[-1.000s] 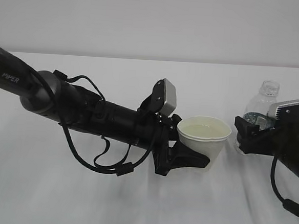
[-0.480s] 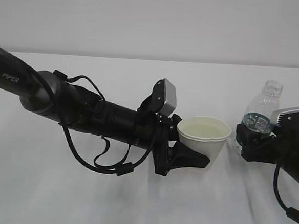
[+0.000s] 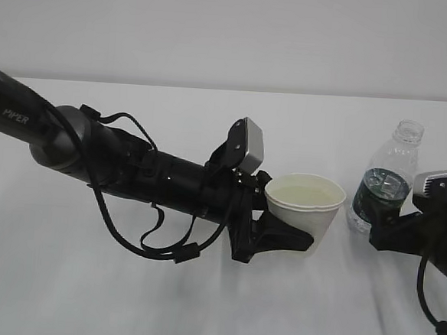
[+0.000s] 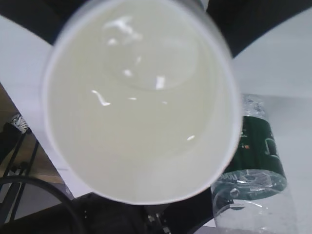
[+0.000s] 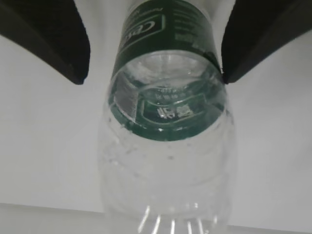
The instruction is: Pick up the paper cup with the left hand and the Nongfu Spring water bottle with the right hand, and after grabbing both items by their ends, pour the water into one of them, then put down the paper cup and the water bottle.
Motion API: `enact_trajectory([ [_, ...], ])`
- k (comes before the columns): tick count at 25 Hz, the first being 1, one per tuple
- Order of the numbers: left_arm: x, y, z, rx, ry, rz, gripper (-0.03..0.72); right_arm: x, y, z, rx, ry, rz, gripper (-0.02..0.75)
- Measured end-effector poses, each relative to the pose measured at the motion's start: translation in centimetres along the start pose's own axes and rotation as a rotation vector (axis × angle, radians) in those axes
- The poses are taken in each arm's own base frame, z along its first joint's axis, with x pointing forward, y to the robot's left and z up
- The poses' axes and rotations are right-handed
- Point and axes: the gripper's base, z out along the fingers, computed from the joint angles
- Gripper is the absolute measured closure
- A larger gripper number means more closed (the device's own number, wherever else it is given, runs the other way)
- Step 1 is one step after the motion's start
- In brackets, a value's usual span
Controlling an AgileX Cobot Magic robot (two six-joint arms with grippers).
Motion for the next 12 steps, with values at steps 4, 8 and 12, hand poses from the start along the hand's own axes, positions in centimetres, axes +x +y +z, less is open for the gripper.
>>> enact_trajectory([
  [4, 0.0, 0.0, 0.0, -0.001, 0.001, 0.000, 0.263, -0.6, -0.1, -0.9, 0.010, -0.017, 0.002, 0.110],
  [8, 0.0, 0.0, 0.0, -0.001, 0.001, 0.000, 0.263, -0.7, 0.1, -2.6, 0.015, -0.016, 0.004, 0.110],
  [12, 0.0, 0.0, 0.0, -0.001, 0.001, 0.000, 0.263, -0.9, 0.3, -4.8, 0.018, -0.019, 0.005, 0.110],
])
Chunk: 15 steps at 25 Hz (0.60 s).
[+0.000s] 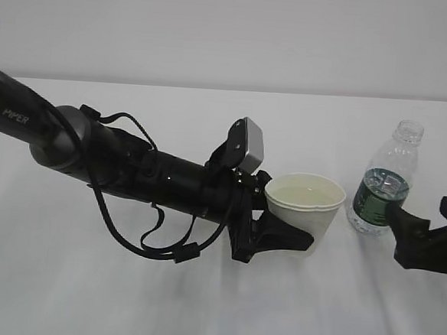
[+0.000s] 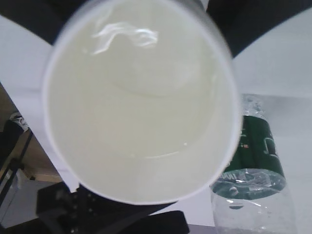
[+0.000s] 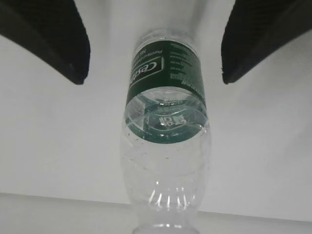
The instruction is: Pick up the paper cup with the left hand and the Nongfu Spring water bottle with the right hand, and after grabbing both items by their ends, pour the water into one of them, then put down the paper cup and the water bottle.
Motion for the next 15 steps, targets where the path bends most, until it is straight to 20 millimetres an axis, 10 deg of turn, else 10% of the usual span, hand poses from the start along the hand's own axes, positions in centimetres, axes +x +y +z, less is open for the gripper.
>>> enact_trajectory([
  [15, -0.2, 1.3, -0.7, -0.098, -0.046, -0.036, 0.263, -1.6, 0.5, -5.1, -0.011, -0.111, 0.089, 0.120],
])
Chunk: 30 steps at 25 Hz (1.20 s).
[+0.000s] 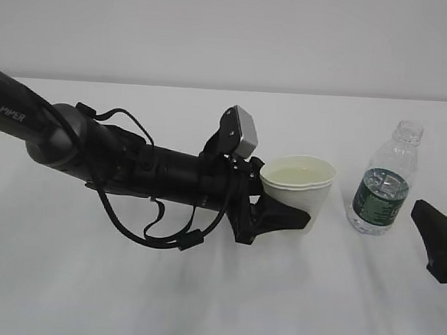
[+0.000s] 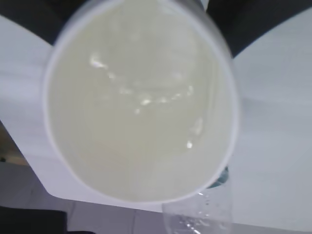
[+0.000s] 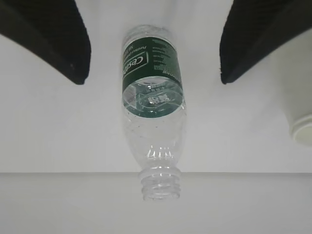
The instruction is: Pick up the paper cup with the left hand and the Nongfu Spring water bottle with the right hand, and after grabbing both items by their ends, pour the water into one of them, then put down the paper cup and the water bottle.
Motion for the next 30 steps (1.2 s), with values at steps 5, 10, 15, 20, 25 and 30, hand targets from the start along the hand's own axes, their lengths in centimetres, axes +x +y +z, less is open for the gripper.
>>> enact_trajectory([
  [5, -0.7, 1.4, -1.3, -0.085, 0.006, -0.002, 0.263, 0.0, 0.0, 0.0, -0.004, 0.000, 0.005, 0.124],
  [10, -1.3, 2.9, -2.7, -0.175, -0.007, -0.023, 0.263, 0.0, 0.1, 0.0, -0.006, 0.000, 0.006, 0.128],
  [15, -1.6, 4.0, -3.9, -0.232, -0.030, -0.047, 0.263, 0.0, 0.1, 0.0, -0.006, 0.000, 0.008, 0.130],
  [20, -1.1, 5.2, -5.3, -0.297, -0.018, -0.073, 0.263, 0.0, 0.1, 0.0, -0.006, 0.000, 0.010, 0.132],
  [25, -0.1, 6.6, -7.7, -0.366, -0.044, -0.134, 0.263, 0.0, 0.1, 0.0, -0.006, 0.000, 0.010, 0.137],
  [30, 0.8, 7.5, -10.4, -0.428, -0.091, -0.201, 0.263, 0.0, 0.1, 0.0, -0.006, 0.000, 0.010, 0.141],
])
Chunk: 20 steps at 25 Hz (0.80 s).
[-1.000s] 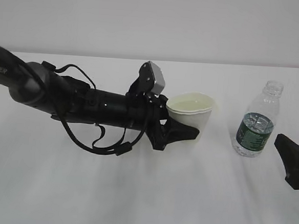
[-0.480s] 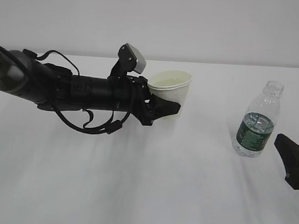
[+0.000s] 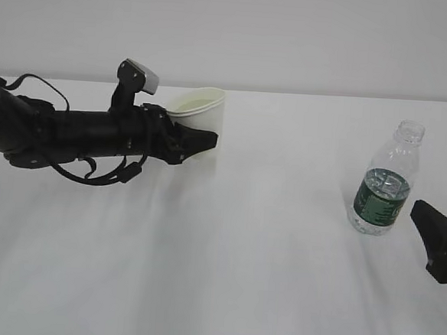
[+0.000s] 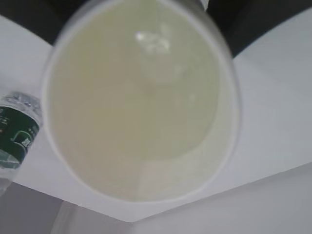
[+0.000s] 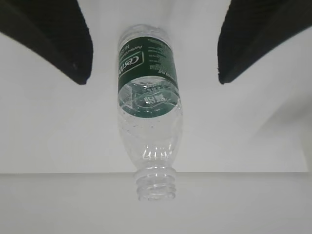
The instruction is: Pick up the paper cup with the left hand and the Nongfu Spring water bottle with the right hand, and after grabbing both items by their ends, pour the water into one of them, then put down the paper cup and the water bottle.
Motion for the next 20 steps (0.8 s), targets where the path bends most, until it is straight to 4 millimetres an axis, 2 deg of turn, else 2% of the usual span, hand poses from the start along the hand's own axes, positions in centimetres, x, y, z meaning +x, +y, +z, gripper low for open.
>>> enact_trajectory([
  [6, 0.3, 1.8, -2.0, -0.070, -0.006, -0.005, 0.263, 0.0, 0.0, 0.0, -0.001, 0.000, -0.001, 0.141],
  [15, 0.3, 3.4, -3.3, -0.133, -0.015, 0.025, 0.263, 0.0, 0.0, 0.0, -0.001, 0.000, -0.001, 0.142],
  [20, 0.9, 3.9, -4.0, -0.188, -0.011, 0.054, 0.263, 0.0, 0.0, 0.0, -0.001, 0.000, -0.001, 0.142],
])
